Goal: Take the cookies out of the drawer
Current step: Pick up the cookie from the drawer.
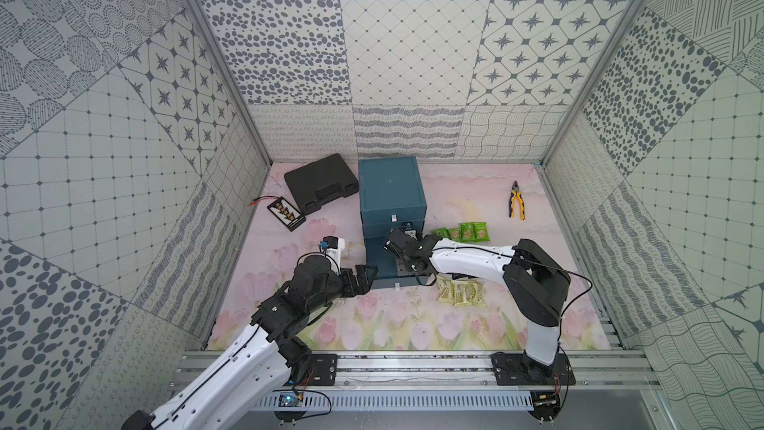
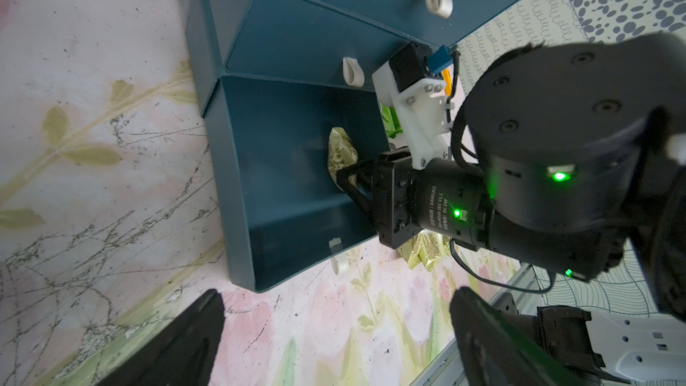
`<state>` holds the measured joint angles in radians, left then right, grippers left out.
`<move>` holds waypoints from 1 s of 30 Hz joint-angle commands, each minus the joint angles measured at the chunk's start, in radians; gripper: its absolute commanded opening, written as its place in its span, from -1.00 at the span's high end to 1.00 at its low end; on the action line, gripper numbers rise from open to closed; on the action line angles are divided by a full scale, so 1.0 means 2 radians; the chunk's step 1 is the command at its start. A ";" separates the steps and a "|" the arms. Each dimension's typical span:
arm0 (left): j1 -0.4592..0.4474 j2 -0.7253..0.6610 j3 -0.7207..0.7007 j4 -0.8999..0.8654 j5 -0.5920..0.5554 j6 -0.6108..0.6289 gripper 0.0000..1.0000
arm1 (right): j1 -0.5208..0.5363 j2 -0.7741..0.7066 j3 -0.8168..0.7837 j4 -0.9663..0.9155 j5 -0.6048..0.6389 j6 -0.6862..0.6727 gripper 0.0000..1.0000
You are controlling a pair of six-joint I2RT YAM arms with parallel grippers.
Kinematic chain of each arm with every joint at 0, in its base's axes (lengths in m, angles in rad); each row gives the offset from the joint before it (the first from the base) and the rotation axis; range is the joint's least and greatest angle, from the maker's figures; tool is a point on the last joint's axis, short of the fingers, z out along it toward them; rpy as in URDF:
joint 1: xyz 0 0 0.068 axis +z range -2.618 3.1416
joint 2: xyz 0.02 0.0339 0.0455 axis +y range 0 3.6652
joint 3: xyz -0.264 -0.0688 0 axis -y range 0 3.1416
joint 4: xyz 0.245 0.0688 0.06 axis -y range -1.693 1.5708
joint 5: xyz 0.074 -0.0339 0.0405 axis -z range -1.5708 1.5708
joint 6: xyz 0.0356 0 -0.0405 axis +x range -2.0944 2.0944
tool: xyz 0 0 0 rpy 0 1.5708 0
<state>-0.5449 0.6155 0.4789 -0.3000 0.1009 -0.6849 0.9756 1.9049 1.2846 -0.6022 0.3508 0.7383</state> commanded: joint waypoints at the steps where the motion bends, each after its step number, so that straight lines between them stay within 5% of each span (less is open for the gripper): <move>1: 0.003 -0.006 0.015 -0.011 0.007 0.002 -0.98 | 0.000 -0.010 0.000 0.016 0.010 -0.013 0.67; 30: 0.000 0.087 0.055 0.068 0.083 -0.040 -0.98 | 0.010 -0.293 -0.148 -0.061 0.002 -0.010 0.85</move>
<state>-0.5442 0.7502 0.5674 -0.2726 0.2020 -0.7303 0.9890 1.3678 1.0275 -0.6704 0.3233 0.7029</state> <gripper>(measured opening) 0.991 0.188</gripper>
